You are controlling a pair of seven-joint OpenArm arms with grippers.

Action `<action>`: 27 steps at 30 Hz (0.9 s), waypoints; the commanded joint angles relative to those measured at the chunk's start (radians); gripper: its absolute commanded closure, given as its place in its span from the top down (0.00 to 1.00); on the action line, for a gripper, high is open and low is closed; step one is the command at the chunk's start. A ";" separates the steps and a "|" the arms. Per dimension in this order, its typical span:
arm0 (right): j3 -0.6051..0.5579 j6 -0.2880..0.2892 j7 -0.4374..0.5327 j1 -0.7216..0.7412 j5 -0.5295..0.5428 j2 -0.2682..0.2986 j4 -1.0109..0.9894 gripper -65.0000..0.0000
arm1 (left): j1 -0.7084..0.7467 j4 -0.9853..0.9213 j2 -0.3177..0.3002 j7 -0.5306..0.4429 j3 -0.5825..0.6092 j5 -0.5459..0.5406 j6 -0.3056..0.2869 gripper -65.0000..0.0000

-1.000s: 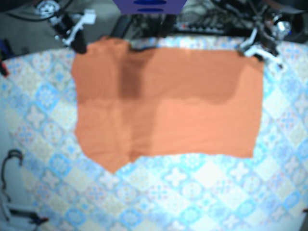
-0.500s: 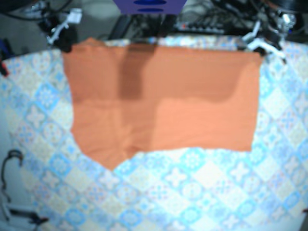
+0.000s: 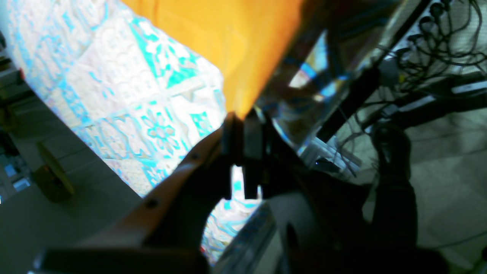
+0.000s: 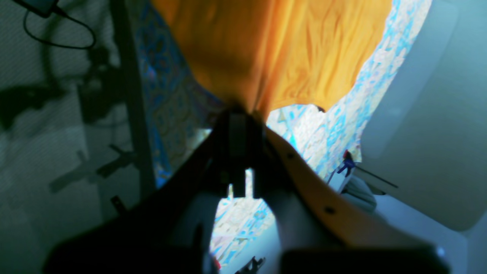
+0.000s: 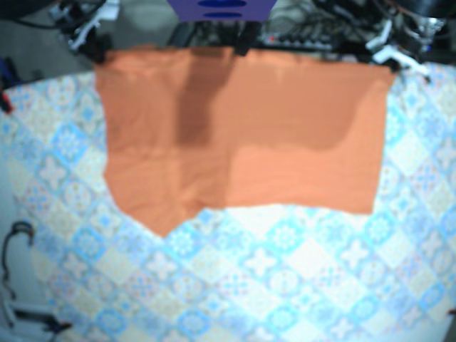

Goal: Fold the T-shirt properly
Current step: 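Pull the held shirt edge with both grippers toward the robot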

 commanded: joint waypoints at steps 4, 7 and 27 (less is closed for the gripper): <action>0.021 -0.017 -0.007 -0.029 0.014 0.013 0.011 0.00 | 0.027 0.008 -0.013 0.007 -0.003 0.005 0.043 0.00; 0.033 -0.017 -0.006 -0.037 0.014 0.013 0.007 0.00 | 0.035 0.008 -0.013 0.007 -0.003 0.005 0.047 0.00; 0.024 0.032 -0.006 0.077 0.013 0.010 0.001 0.00 | -0.042 0.002 -0.013 0.015 -0.004 0.005 0.041 0.00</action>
